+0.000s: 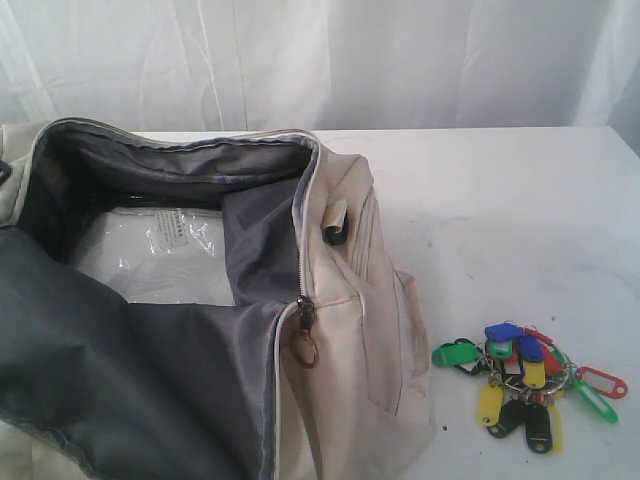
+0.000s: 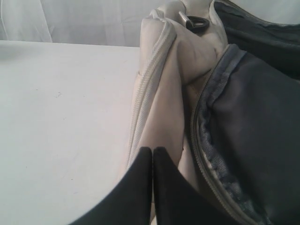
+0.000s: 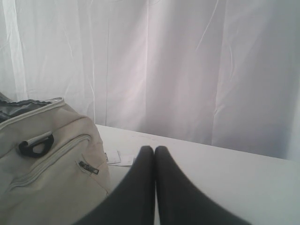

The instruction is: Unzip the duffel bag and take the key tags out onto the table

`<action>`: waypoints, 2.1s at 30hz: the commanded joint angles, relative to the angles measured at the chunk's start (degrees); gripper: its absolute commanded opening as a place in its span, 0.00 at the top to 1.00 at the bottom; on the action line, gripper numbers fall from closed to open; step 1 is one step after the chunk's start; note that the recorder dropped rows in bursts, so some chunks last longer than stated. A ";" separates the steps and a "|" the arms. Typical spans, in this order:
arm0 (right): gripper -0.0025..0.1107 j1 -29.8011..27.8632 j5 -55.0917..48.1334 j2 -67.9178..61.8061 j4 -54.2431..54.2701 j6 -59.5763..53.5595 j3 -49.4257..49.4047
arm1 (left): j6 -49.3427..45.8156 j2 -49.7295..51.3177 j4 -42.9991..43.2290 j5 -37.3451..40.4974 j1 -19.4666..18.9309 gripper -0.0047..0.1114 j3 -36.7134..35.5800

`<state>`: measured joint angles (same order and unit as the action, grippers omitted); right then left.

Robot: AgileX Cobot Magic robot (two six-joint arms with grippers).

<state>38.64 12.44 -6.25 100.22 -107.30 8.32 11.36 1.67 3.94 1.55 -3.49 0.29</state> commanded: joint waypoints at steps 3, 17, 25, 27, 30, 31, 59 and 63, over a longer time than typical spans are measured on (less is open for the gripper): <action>0.98 0.15 -0.60 0.01 -0.27 0.01 -0.32 | -0.94 -0.28 -0.03 0.23 0.26 0.89 -0.29; 0.98 0.15 -0.50 0.01 -0.27 0.01 -0.32 | -0.90 -0.31 -0.03 10.70 0.26 0.89 -0.29; 0.98 0.15 -0.60 0.01 -0.27 0.01 -0.32 | -0.90 -1.67 -0.13 12.14 0.16 0.89 -0.29; 0.98 0.15 -0.49 0.01 -0.27 0.01 -0.32 | -0.64 -1.67 -0.29 12.14 0.16 0.89 -0.29; 0.98 0.15 -0.49 0.01 -0.27 0.01 -0.32 | -0.64 -1.67 -1.14 12.14 0.16 0.89 -0.29; 0.98 0.15 -0.49 0.01 -0.27 0.01 -0.32 | -0.64 -1.67 -1.14 12.14 0.16 0.89 -0.29; 0.98 0.15 -0.50 0.01 -0.27 0.01 -0.32 | -0.84 -1.67 -1.13 12.02 0.16 0.89 -0.29; 0.98 0.15 -0.62 0.01 -0.27 0.01 -0.32 | -0.84 -1.67 -1.13 12.02 0.16 0.89 -0.29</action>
<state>38.64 12.44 -6.25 100.22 -107.30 8.32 10.42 0.28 3.23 13.52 -3.49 0.16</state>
